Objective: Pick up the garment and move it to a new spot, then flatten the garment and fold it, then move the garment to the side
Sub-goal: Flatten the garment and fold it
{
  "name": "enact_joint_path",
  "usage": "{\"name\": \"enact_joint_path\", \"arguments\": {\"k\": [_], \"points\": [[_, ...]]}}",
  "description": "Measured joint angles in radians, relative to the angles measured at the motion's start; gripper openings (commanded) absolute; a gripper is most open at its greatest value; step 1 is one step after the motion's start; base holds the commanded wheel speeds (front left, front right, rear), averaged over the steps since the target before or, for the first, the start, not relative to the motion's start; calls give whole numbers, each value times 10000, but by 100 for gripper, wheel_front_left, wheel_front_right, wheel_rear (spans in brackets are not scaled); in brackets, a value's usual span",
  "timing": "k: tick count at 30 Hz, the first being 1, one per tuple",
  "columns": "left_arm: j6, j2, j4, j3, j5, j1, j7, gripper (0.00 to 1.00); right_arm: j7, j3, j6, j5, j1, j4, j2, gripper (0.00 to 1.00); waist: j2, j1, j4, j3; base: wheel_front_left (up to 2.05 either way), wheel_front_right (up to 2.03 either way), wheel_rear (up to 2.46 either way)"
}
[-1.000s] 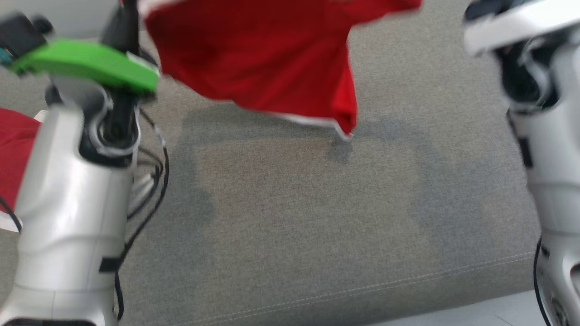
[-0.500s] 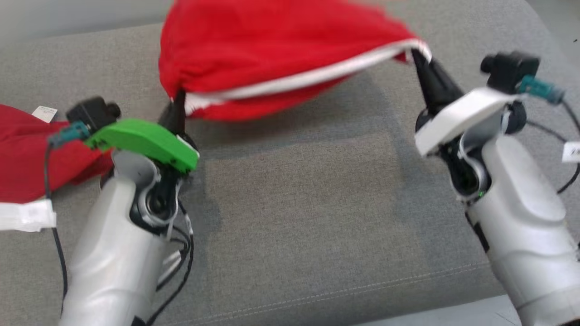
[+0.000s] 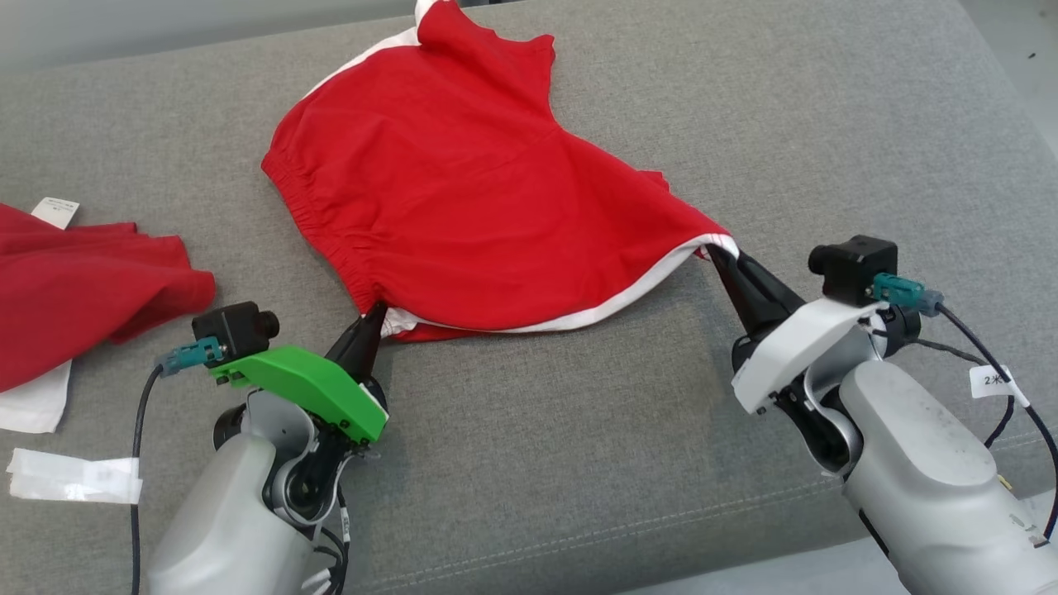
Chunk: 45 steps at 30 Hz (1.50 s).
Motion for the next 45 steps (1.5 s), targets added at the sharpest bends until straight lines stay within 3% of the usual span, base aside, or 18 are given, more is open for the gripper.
{"name": "enact_joint_path", "arguments": {"k": [3,20,31,43,44,45], "points": [[-65,71,-236,117,-165,289,-203,0,-98,441,2,-159,190,-100,-222,0,0,0,48,-144,0,0,0],[-224,602,-1432,-150,-48,2582,-1227,0,-447,548,2,-25,1801,-593,-936,0,0,0,295,-931,0,0,0],[-226,625,-1896,-169,-215,3820,-1538,0,-481,677,10,159,2737,-729,-980,0,0,0,194,-1078,0,0,0],[-222,713,-1728,-541,92,3932,-1565,0,-491,1283,12,-61,2737,-372,-999,0,0,0,149,-1042,0,0,0],[-217,740,-1708,-535,121,3942,-1569,0,-491,1269,12,-104,2737,-314,-1011,5,0,0,151,-1038,0,0,0],[-205,765,-1705,-527,128,3957,-1595,21,-491,1241,12,-178,2737,-270,-1028,23,0,0,152,-1034,0,0,0]]}}
